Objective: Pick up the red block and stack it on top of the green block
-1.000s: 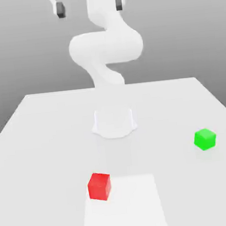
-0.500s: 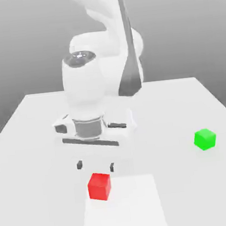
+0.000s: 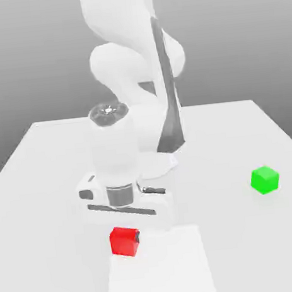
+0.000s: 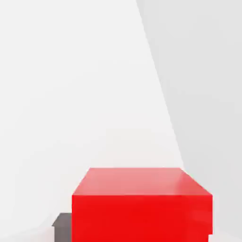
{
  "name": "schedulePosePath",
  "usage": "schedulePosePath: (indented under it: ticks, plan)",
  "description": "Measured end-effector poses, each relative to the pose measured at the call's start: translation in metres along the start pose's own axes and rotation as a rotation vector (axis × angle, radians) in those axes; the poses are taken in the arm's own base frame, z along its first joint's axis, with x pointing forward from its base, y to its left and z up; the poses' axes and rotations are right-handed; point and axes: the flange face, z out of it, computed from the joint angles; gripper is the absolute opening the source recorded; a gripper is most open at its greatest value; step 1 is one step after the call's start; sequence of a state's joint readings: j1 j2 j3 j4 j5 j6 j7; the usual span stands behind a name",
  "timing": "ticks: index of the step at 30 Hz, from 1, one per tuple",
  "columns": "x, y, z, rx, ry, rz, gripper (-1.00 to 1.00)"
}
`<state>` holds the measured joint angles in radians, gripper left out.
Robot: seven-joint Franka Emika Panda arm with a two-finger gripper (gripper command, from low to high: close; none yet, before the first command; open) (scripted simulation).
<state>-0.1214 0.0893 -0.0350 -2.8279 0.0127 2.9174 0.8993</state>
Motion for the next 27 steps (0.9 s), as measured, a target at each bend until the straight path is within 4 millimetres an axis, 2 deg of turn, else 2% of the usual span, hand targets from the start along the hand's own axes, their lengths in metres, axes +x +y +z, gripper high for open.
schedulePosePath:
  ticks: [3,4,6,8,13,17,22,24,27]
  plan:
    - [-0.001,0.001,-0.026,0.001,-0.001,0.0,-1.0]
    - [-0.015,-0.009,-0.031,0.003,-0.002,-0.036,-1.0]
    - [-0.057,-0.034,-0.039,0.009,-0.006,-0.148,-1.0]
    - [-0.093,-0.049,-0.044,0.013,-0.01,-0.232,-1.0]
    - [-0.198,-0.071,-0.057,0.018,-0.017,-0.469,-1.0]
    - [-0.287,-0.064,-0.064,0.015,-0.016,-0.671,-1.0]
    - [-0.388,-0.025,-0.069,0.005,-0.006,-0.921,-1.0]
    - [-0.409,-0.013,-0.065,0.002,0.001,-0.976,-1.0]
    - [-0.414,-0.012,-0.05,0.002,0.009,-0.99,-1.0]
